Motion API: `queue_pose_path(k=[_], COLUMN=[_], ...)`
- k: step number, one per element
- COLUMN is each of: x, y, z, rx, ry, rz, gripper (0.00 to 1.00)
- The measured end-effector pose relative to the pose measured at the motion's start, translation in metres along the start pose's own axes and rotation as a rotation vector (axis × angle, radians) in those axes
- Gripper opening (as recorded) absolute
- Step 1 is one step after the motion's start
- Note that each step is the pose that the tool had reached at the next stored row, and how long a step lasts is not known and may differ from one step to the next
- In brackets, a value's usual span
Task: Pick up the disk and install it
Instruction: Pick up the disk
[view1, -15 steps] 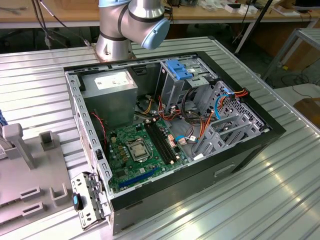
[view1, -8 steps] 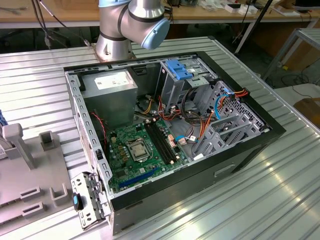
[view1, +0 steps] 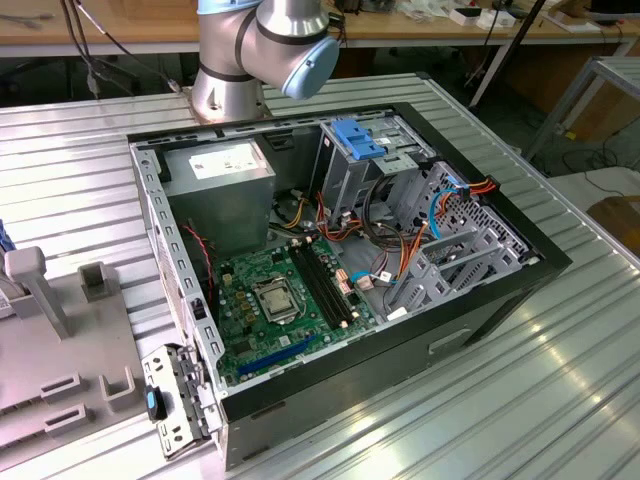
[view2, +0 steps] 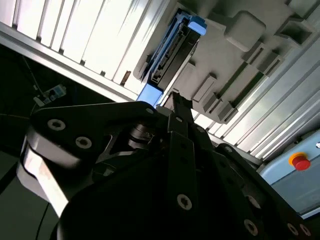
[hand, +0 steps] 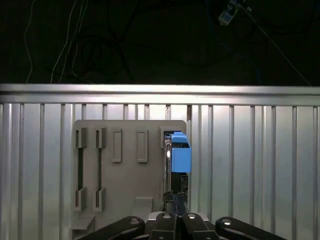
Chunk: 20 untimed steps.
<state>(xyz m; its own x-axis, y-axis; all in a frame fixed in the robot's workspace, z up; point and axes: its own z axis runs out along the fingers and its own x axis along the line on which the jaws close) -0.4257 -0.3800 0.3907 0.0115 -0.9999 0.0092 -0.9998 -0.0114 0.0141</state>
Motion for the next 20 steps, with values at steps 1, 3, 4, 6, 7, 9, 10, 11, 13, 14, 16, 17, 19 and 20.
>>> queue_pose_path(k=[1,3,4,6,7,9,10,11,13,14,16,17,19,20], x=[0.0000,-0.0001,-0.0002,-0.0007,-0.0010,-0.0016,-0.0018,-0.0018,-0.0019,-0.0020,-0.0020,-0.0021,-0.0021,-0.0021], y=[0.0013,0.0057,0.0076,0.0087,0.0087,0.0090,0.0097,0.0103,0.0120,0.0126,0.0166,0.0180,0.0194,0.0199], z=[0.0006,0.0021,0.0026,0.0032,0.0036,0.0052,0.0069,0.0080,0.0109,0.0122,0.0155,0.0168,0.0205,0.0231], rx=[0.0080,0.0279,0.0321,0.0332,0.0331,0.0331,0.0325,0.0314,0.0266,0.0245,0.0155,0.0143,0.0082,0.0082], ry=[0.0002,0.0006,0.0007,0.0006,0.0007,0.0007,0.0007,0.0007,0.0006,0.0006,0.0006,0.0005,0.0004,-0.0015], rz=[-0.002,-0.002,-0.002,-0.002,-0.002,-0.002,-0.002,-0.002,-0.002,-0.002,-0.002,-0.002,-0.002,-0.003], gripper=[0.11,0.11,0.17,0.24,0.29,0.36,0.42,0.48,0.54,0.54,0.54,0.54,0.54,0.54])
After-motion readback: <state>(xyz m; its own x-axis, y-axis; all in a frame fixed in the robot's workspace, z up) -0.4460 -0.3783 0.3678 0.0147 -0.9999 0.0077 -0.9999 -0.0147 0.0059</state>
